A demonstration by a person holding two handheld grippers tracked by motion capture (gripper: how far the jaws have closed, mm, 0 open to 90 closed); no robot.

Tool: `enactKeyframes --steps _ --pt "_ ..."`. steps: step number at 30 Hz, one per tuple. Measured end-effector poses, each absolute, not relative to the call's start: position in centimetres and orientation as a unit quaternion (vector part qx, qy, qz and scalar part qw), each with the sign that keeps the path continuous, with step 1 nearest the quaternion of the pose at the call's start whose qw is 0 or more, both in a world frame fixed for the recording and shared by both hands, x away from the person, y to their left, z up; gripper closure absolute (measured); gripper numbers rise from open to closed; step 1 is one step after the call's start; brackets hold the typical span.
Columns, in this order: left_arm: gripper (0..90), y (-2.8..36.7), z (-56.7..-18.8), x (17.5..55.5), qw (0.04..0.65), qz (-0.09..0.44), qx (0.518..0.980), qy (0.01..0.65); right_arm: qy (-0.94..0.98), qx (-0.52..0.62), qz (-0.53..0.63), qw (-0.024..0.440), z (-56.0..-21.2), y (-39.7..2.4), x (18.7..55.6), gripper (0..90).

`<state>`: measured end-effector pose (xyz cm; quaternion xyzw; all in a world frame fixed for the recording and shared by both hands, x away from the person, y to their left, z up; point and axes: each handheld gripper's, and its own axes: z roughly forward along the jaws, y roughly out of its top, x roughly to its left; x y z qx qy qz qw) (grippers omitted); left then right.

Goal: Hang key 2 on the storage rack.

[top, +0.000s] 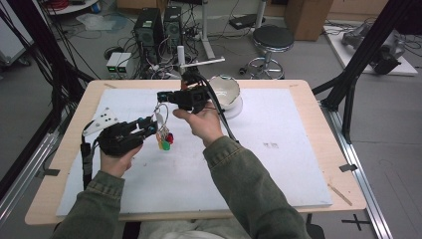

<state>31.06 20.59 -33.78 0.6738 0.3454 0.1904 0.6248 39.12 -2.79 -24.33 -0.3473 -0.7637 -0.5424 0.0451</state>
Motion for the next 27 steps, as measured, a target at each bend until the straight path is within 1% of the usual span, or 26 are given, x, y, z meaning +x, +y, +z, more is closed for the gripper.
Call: enactKeyframes --steps 2,3,6,9,10,12,18,19,21,22,23,24,26,27 --pt "84.1 20.5 -33.8 31.0 0.619 0.199 0.672 0.355 -0.762 -0.349 -0.544 0.042 -24.4 -2.7 39.1 87.7" --pt "86.1 20.5 -33.8 31.1 0.618 0.201 0.671 0.357 -0.761 -0.349 -0.545 0.042 -24.4 -2.7 39.1 87.8" --pt "86.8 20.7 -33.9 31.2 0.623 0.177 0.666 0.369 -0.761 -0.35 -0.545 0.037 -24.7 -2.5 39.1 87.7" --pt "87.0 21.0 -34.0 31.4 0.644 0.142 0.648 0.381 -0.756 -0.351 -0.552 0.037 -25.0 -2.4 39.0 87.7" --pt "87.0 21.0 -34.0 31.4 0.646 0.145 0.646 0.38 -0.754 -0.35 -0.554 0.038 -25.1 -2.4 39.1 87.6" --pt "87.0 20.9 -34.0 31.1 0.64 0.173 0.651 0.37 -0.753 -0.348 -0.557 0.04 -25.1 -2.4 39.1 87.6" --pt "87.1 20.9 -33.8 30.8 0.649 0.187 0.645 0.357 -0.76 -0.335 -0.556 0.027 -24.8 -2.8 39.1 86.0" --pt "87.1 21.0 -33.7 30.8 0.651 0.187 0.643 0.358 -0.762 -0.334 -0.555 0.024 -24.8 -2.9 39.1 83.1" --pt "87.1 21.1 -33.7 30.8 0.651 0.188 0.642 0.36 -0.763 -0.337 -0.552 0.017 -24.7 -3.1 39.1 69.8" --pt "87.1 21.2 -33.7 30.8 0.651 0.187 0.641 0.362 -0.763 -0.34 -0.549 0.01 -24.7 -3.2 39.1 67.9" --pt "87.1 21.2 -33.7 30.8 0.65 0.189 0.641 0.363 -0.765 -0.34 -0.547 0.006 -24.6 -3.4 39.1 63.6" --pt "87.1 21.3 -33.7 30.8 0.649 0.19 0.641 0.362 -0.765 -0.338 -0.548 0.002 -24.6 -3.5 39.1 54.9" --pt "87.1 21.4 -33.7 30.8 0.65 0.195 0.64 0.362 -0.764 -0.345 -0.546 -0.001 -24.7 -3.8 39.3 34.2" --pt "87.1 21.5 -33.7 30.8 0.648 0.194 0.641 0.362 -0.763 -0.346 -0.546 -0.002 -24.7 -3.9 39.4 27.9"
